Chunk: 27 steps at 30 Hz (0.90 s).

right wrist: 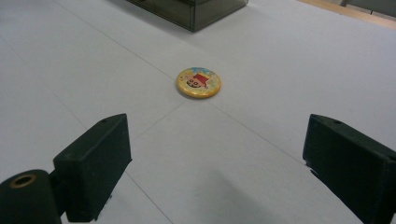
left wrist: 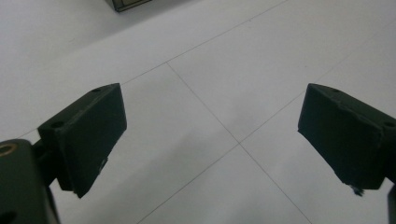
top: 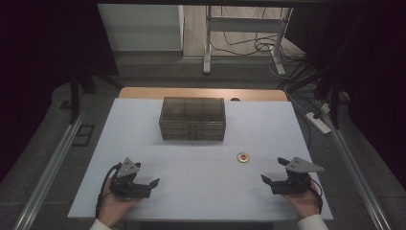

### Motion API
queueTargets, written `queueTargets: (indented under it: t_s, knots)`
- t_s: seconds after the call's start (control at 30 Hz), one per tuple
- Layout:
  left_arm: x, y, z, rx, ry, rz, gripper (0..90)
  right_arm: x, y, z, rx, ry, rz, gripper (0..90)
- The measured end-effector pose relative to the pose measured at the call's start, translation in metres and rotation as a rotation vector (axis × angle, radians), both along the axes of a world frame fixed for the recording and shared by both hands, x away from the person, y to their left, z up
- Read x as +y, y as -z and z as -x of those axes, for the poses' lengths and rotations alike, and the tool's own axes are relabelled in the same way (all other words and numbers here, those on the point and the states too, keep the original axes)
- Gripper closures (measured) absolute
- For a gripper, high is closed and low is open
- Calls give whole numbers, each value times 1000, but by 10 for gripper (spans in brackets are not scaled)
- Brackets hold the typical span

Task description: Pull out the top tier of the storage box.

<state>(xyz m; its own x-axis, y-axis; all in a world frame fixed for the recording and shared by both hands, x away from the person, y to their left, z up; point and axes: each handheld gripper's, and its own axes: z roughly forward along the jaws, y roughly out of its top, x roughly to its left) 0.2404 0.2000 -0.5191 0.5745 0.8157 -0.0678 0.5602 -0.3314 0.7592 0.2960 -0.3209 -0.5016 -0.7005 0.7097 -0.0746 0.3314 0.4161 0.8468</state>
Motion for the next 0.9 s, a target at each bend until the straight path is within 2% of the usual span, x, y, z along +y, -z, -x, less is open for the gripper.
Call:
queueTargets:
  t_s: [0.2, 0.63, 0.9]
  knots:
    - [0, 0, 0, -1, -3, 1, 76, 1, 2, -1, 13, -2, 18, 76]
    - [0, -3, 1, -21, -6, -1, 82, 2, 2, 0, 2, 4, 22, 76]
    - [2, -3, -5, -24, -1, 1, 86, 2, 3, -1, 5, 16, 28, 76]
